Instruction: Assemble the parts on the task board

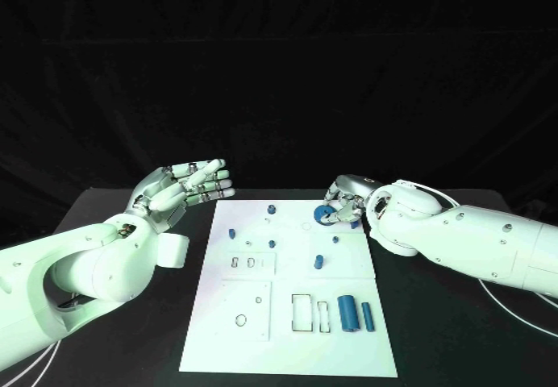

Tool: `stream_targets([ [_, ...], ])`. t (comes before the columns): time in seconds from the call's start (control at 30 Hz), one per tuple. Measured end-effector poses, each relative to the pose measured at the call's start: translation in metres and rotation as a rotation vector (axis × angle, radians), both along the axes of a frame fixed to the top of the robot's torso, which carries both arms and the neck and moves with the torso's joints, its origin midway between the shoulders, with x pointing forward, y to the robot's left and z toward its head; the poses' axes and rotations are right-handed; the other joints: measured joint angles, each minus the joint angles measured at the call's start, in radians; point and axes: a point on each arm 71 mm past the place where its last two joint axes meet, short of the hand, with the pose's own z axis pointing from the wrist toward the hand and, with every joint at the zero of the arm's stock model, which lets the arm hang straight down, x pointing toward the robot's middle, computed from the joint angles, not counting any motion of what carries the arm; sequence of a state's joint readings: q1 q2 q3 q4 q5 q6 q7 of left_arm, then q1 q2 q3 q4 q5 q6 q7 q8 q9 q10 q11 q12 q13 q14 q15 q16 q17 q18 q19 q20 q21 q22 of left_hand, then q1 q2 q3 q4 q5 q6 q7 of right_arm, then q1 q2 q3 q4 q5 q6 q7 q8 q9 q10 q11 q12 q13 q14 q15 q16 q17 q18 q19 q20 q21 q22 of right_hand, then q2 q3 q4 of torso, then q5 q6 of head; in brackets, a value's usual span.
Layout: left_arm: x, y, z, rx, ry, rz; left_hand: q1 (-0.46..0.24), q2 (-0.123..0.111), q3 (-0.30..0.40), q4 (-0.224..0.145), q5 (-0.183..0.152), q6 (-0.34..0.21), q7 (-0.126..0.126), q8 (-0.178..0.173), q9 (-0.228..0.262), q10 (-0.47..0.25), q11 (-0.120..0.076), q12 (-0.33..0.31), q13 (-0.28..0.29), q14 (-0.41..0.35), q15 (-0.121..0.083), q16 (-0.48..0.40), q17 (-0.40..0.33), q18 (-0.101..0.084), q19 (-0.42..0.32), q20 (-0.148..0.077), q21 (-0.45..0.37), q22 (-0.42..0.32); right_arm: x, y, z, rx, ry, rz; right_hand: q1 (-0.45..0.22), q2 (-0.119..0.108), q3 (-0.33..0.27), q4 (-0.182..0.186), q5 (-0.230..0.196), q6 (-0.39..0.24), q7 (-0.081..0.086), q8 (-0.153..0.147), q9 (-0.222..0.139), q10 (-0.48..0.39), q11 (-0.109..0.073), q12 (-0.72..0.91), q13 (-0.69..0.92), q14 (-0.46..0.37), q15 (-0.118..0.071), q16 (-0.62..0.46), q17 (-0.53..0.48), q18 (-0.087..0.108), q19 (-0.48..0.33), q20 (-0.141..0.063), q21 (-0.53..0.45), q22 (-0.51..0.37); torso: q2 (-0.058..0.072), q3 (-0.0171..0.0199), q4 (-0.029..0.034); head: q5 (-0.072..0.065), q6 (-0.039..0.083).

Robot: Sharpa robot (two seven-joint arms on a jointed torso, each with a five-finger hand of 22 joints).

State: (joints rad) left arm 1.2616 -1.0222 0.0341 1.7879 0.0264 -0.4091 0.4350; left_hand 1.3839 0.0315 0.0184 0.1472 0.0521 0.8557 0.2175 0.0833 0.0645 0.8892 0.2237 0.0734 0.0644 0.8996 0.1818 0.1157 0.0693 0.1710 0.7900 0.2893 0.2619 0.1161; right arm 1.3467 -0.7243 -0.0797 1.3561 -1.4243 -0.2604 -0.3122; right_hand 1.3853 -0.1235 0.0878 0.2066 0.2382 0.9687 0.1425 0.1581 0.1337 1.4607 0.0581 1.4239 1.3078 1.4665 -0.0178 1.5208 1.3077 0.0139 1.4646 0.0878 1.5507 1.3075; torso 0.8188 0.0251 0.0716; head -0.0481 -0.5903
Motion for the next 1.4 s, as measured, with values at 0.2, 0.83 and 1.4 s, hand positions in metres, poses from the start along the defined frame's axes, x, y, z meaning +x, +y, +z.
stream_targets([
  [0.2, 0.0, 0.0, 0.0, 0.0, 0.001, 0.0, 0.0, 0.0, 0.0, 0.0, 0.0, 0.0, 0.0, 0.0, 0.0, 0.0, 0.0, 0.0, 0.0, 0.0, 0.0, 0.0, 0.0, 0.0, 0.0, 0.0, 0.0, 0.0, -0.002, 0.0, 0.0, -0.016, -0.011, 0.008, 0.002, 0.002, 0.007, -0.007, 0.006, 0.005, -0.005, 0.0, 0.0, 0.0, 0.0, 0.004, 0.0, 0.0, 0.0, 0.0, 0.0, 0.0, 0.0, 0.0, 0.004, 0.0, 0.0, 0.0, 0.0004, 0.0, 0.0],
  [0.83, 0.001, 0.001, 0.0, 0.001, 0.003, 0.0, 0.0, 0.0, 0.0, 0.0, 0.0, 0.0, 0.0, 0.0, 0.0, 0.0, 0.0, 0.0, 0.0, 0.0, 0.0, 0.0, 0.0, 0.0, 0.0, 0.0, 0.0, 0.0, -0.012, 0.014, 0.003, 0.0, -0.102, 0.07, 0.036, 0.036, 0.061, -0.04, 0.038, 0.054, -0.008, 0.028, 0.002, 0.005, -0.013, 0.05, 0.0, -0.003, -0.004, 0.013, 0.0, 0.0, 0.0, 0.0, 0.016, 0.0, 0.0, 0.0001, 0.001, -0.001, 0.001],
  [1.4, 0.0, 0.0, 0.0, 0.001, 0.004, -0.001, 0.004, 0.004, 0.0, -0.006, 0.0, 0.0, 0.0, 0.0, 0.0, 0.0, 0.0, 0.0, 0.0, 0.0, 0.0, -0.004, 0.0, 0.0, 0.0, 0.0, 0.0, -0.001, -0.031, 0.064, 0.015, 0.052, -0.214, 0.218, 0.033, 0.045, 0.082, -0.044, 0.043, 0.054, -0.008, 0.029, 0.002, 0.006, -0.019, 0.054, 0.0, 0.0, -0.008, 0.012, 0.0, 0.0, 0.004, -0.004, 0.016, 0.0, 0.001, -0.0008, 0.001, 0.007, 0.006],
])
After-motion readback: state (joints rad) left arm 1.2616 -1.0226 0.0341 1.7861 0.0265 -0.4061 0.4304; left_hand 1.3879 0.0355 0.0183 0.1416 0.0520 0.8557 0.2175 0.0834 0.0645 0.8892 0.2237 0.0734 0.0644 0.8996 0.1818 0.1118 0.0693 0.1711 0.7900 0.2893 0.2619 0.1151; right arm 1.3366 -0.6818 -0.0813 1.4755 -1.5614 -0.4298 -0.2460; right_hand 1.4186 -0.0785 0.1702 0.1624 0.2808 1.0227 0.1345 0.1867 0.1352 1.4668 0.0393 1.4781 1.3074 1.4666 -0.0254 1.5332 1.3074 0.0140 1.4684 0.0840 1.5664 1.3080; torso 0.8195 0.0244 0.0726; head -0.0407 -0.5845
